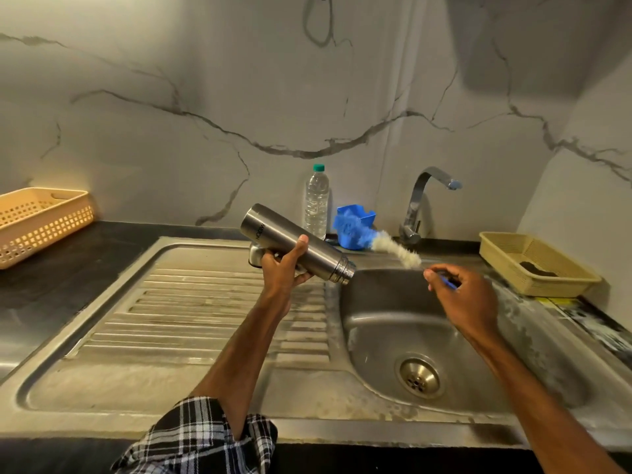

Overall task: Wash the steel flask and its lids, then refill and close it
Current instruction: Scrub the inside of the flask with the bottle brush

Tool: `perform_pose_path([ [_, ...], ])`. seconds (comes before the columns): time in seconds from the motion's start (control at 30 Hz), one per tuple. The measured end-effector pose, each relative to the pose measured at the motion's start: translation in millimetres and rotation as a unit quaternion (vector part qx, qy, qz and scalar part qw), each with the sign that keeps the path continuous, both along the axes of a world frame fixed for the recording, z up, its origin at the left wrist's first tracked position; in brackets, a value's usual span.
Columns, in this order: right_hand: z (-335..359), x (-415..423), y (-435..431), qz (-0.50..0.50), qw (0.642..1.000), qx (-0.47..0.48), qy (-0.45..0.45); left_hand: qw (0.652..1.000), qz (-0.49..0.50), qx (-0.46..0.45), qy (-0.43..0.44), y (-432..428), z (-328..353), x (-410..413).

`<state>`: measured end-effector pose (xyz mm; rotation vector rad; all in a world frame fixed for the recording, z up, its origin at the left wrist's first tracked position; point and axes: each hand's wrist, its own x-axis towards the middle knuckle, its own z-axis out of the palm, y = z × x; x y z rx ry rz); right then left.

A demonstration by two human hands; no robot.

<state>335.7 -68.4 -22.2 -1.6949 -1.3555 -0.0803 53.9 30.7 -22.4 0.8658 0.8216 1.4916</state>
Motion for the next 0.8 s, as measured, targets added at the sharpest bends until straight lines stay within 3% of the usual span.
perform_pose_path([
  [0.23, 56.8, -8.0, 39.4, 0.005, 0.999, 0.052, 0.012, 1.000, -0.018, -0.013, -0.016, -2.1, 4.6, -3.2],
  [0.43, 11.2, -43.8, 21.5, 0.061, 0.988, -0.022, 0.139, 0.996, -0.075, -0.041, -0.035, -6.6, 9.3, -5.8],
  [0.6, -6.2, -48.9, 16.8, 0.100, 0.941, -0.032, 0.322, 0.975, -0.188, -0.086, -0.083, -19.3, 8.2, 16.7],
  [0.8, -1.2, -36.6, 7.1, 0.145, 0.913, -0.041, 0.379, 0.954, -0.276, -0.087, -0.082, -21.0, 7.5, 31.7],
])
